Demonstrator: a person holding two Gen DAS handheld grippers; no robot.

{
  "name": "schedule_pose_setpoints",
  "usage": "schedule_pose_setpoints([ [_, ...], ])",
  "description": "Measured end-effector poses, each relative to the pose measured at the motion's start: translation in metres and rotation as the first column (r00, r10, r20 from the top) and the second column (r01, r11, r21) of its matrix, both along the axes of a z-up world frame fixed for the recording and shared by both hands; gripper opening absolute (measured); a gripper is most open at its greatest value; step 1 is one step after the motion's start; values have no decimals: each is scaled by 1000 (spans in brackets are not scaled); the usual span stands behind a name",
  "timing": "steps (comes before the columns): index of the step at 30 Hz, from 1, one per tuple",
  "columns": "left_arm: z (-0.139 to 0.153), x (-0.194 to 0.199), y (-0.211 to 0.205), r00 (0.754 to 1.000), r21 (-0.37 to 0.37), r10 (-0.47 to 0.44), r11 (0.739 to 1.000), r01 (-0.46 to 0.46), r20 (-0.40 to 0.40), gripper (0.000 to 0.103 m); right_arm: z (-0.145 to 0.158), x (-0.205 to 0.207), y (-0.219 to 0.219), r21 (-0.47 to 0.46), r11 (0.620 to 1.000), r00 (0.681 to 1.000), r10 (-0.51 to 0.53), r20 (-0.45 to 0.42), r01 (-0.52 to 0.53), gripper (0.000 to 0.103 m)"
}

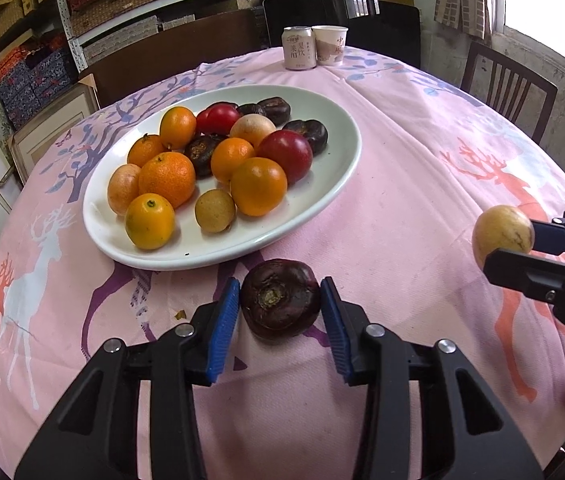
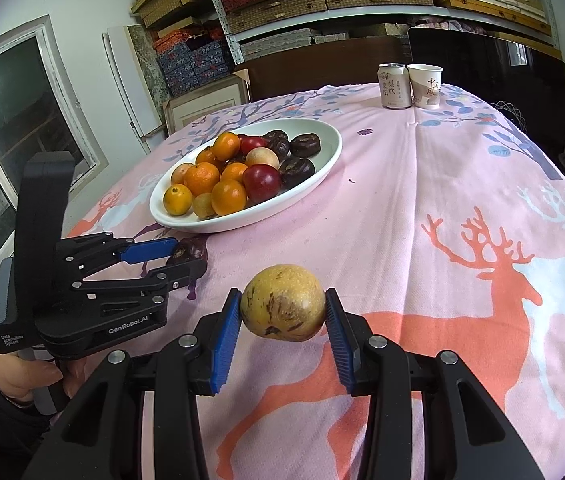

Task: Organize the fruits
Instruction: 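Lower the dark fruit and pale yellow fruit onto the plate, opening both tools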

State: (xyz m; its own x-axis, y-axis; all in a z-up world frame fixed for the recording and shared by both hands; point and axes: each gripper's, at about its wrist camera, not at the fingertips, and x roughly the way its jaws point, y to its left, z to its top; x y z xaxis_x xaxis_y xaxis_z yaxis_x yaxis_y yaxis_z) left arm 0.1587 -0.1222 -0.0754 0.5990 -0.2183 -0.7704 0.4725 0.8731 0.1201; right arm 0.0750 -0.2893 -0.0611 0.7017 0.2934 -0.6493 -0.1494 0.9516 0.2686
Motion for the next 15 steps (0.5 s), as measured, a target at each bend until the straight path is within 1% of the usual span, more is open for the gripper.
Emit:
schedule_pose_setpoints([
  [6, 18, -18, 18, 999, -69, 4, 998, -1, 32, 41, 0, -1, -1, 0, 1000, 1000, -4, 3, 4, 42],
  [11, 36, -35, 46, 998, -134, 21, 991, -13, 59, 41, 0, -1, 1, -11, 1000, 1000, -9, 4, 10, 42],
  [15, 46, -46, 65, 996, -155, 40, 988, -27, 82, 41, -1, -2, 1, -19, 1000, 1000, -14, -1, 14, 42],
])
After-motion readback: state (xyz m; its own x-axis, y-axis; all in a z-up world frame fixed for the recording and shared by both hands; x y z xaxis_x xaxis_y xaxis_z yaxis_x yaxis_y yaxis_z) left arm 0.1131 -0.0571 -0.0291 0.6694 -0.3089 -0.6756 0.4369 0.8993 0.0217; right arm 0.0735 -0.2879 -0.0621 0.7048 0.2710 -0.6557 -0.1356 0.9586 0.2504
